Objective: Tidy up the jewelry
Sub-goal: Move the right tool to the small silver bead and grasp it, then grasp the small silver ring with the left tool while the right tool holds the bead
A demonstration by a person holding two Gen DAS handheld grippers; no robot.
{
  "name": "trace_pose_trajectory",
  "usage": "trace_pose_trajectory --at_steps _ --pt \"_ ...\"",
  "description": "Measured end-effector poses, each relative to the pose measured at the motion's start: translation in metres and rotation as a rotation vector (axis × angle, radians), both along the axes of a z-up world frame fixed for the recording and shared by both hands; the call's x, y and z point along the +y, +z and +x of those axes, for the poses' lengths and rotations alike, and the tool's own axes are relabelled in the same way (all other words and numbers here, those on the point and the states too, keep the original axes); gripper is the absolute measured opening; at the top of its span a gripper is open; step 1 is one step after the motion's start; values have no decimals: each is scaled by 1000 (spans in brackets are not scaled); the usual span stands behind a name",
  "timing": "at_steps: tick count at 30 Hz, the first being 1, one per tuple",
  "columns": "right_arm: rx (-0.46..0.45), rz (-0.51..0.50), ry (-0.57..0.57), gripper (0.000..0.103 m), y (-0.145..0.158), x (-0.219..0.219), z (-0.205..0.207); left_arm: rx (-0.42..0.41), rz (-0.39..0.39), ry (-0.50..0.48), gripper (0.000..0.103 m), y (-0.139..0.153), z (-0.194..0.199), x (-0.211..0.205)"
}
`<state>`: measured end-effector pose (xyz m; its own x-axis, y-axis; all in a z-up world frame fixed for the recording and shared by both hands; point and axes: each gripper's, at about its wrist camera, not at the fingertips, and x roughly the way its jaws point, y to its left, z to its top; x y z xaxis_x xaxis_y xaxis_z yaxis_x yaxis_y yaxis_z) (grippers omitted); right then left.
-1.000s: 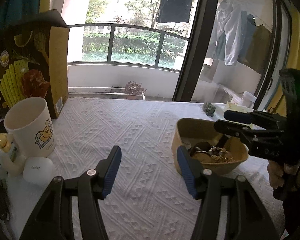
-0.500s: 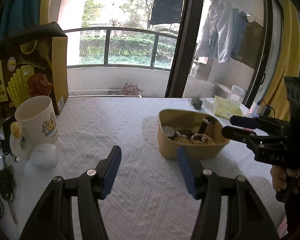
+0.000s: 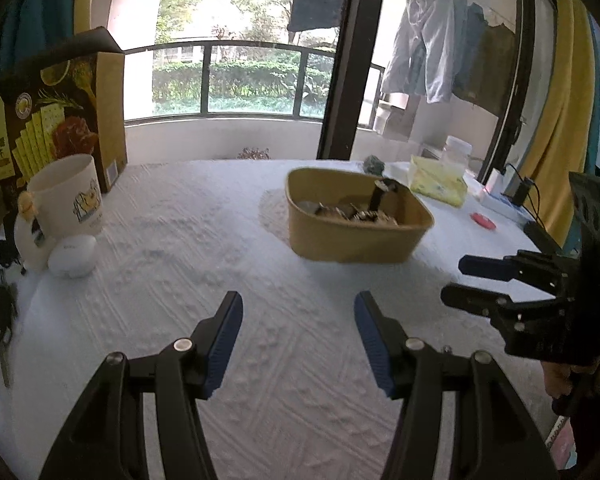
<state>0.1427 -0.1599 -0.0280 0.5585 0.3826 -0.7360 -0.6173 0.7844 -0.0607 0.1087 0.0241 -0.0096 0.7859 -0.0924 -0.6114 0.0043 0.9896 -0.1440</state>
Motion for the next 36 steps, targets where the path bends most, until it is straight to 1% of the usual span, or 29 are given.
trace_pose_trajectory --at_steps 3,6,12,14,16,18,19,20,21,22,28,32,36 --pt "31 -8 -10 48 -9 -7 -10 25 -9 -23 58 -7 -3 -6" --pt "49 -21 -11 48 -18 -11 -21 41 4 -42 58 -11 -5 -12" --pt "89 -31 -19 46 -33 -14 -35 47 -2 -54 58 -16 -8 -15" --pt "97 -40 -12 40 -37 -13 -36 49 -7 -52 58 -17 -8 -14" --pt "110 -52 -10 30 -42 -12 -36 50 -9 -50 58 -17 -9 -13" --pt "118 -64 -9 26 -46 -11 -34 51 -11 -48 58 -17 -9 -13" --pt "116 -65 -6 20 -46 -11 -35 52 -13 -47 58 -18 -9 -13" --pt "117 -68 -2 18 -46 -10 -35 53 -14 -47 58 -18 -9 -12" --pt "113 -74 -1 14 -46 -10 -35 54 -15 -46 58 -18 -8 -12" --pt "112 -75 2 12 -46 -10 -35 56 -15 -46 58 -19 -8 -12" --pt "107 -63 3 12 -43 -12 -35 74 -6 -63 58 -20 -4 -20" --pt "89 -47 -10 12 -34 -18 -35 108 9 -87 58 -25 2 -31" --pt "71 -26 -25 12 -25 -29 -32 125 33 -118 58 -26 11 -46"
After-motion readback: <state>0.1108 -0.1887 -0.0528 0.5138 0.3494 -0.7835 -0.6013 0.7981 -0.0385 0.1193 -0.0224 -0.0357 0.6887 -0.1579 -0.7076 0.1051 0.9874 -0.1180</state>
